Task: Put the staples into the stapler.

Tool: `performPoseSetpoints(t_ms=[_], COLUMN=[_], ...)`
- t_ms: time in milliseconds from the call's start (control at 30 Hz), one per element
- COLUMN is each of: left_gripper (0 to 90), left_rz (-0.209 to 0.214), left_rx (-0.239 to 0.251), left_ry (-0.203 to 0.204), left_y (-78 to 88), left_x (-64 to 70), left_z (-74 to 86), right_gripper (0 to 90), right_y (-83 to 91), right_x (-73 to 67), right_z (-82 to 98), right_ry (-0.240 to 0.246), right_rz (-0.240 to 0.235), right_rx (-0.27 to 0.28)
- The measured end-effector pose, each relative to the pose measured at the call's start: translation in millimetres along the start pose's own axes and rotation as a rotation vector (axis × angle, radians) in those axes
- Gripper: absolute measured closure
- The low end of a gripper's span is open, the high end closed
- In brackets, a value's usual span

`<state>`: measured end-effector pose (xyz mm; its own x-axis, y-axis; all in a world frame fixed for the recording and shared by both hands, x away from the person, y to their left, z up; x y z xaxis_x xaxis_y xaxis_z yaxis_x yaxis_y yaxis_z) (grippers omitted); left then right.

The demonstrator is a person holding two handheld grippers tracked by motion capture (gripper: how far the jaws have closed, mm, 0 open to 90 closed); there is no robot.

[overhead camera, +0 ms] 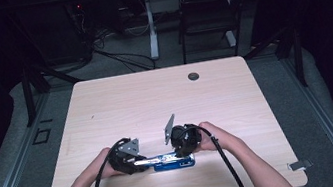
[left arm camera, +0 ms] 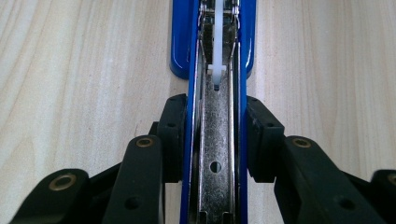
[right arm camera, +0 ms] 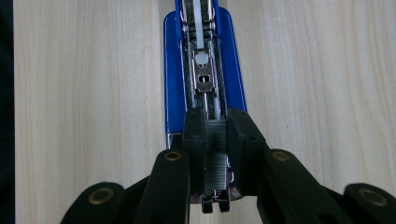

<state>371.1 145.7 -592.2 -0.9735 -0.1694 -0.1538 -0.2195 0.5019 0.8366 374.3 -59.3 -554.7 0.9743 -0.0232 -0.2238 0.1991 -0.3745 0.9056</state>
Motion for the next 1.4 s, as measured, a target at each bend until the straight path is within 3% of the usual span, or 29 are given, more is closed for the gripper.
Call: performPoseSetpoints(t_ms=[500,900,1067,1233,1400], left_gripper=[64.5,64.5,64.5,64.4,64.3], left_rz=[0.019,0.019,0.019,0.021,0.020], left_rx=[0.013,0.011,0.010,0.010,0.009], left_ry=[0.009,0.008,0.006,0.007,0.008], left_y=[-1.2,-1.4,-1.6,-1.6,-1.7], left_x=[0.3,0.4,0.4,0.5,0.7], left_z=[0.0,-0.2,-0.3,-0.3,-0.5], right_gripper=[77.5,74.1,74.2,74.9,85.0], right_y=[-1.3,-1.5,3.3,7.2,6.8], right_x=[0.5,0.5,0.6,1.2,-1.3], right_z=[1.1,2.6,5.3,7.0,6.3], right_ry=[0.028,0.016,-0.002,-0.054,-0.077], right_rz=[-0.015,-0.020,-0.014,0.010,0.041], right_rx=[-0.006,-0.018,0.017,0.060,0.113])
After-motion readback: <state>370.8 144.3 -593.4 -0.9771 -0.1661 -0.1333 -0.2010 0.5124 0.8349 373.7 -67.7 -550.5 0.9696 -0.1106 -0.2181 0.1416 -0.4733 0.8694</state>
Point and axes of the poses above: each handheld gripper's, and its own axes: y roughly backward along the jaws, z roughly out of its underside, x roughly to its right, the point moved 4 cm from there along -y, roughly forward along the jaws, and after that the axes turned 13 degrees about -z, right-handed, at the moved point
